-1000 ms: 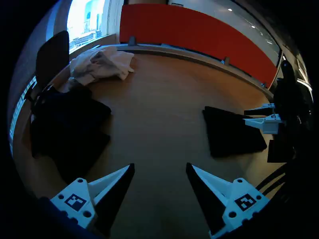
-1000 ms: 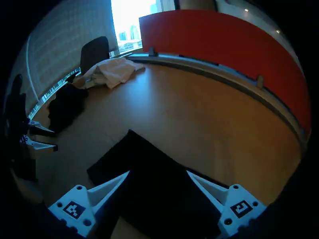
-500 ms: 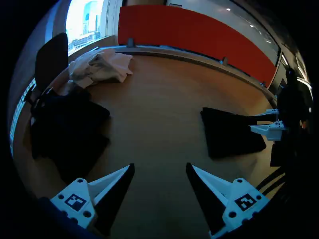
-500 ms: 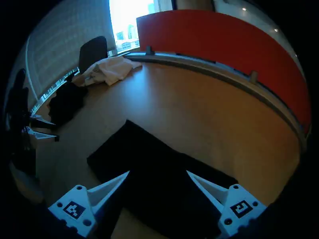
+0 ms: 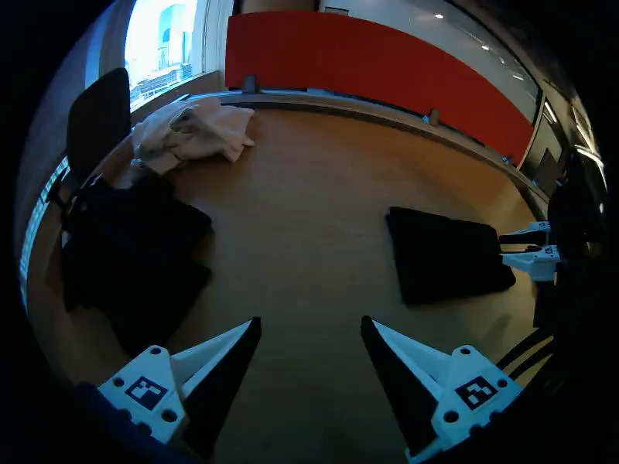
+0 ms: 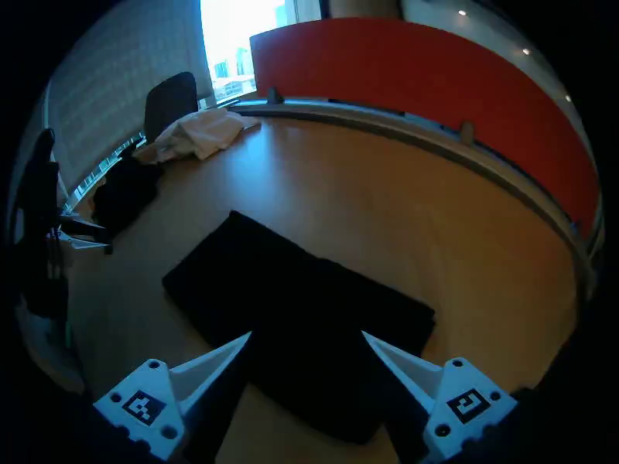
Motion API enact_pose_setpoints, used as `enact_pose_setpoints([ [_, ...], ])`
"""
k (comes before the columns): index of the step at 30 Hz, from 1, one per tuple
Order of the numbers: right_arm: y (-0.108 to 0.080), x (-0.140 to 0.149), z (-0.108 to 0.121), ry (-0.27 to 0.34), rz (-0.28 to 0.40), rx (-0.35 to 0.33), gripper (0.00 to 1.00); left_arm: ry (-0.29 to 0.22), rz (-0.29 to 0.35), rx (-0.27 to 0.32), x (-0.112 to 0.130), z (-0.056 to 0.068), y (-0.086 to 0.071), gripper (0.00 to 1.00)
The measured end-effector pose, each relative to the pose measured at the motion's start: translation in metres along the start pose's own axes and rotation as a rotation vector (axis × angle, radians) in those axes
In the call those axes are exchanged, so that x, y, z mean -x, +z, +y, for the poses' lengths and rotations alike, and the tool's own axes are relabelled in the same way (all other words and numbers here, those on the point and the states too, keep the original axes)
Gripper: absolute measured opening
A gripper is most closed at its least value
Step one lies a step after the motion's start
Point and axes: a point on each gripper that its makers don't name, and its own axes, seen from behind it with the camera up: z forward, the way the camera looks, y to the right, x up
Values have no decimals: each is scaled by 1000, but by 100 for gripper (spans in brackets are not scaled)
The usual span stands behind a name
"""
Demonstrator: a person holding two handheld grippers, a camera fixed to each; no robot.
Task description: Fold towel
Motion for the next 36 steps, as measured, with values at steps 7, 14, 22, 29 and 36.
enact_pose_setpoints([
  [7,-17,20,13,15,-14,21,90,5,1,0,-1,2,-1,95],
  [14,-34,44,25,30,-36,44,90,9,2,-1,-2,2,-2,95],
  [22,-48,64,36,42,-53,65,90,9,3,0,-3,4,-3,96],
  [29,-50,72,40,31,-65,71,90,9,2,6,-2,8,-3,96],
  [36,-47,80,42,32,-79,66,82,5,0,8,-1,8,-3,95],
])
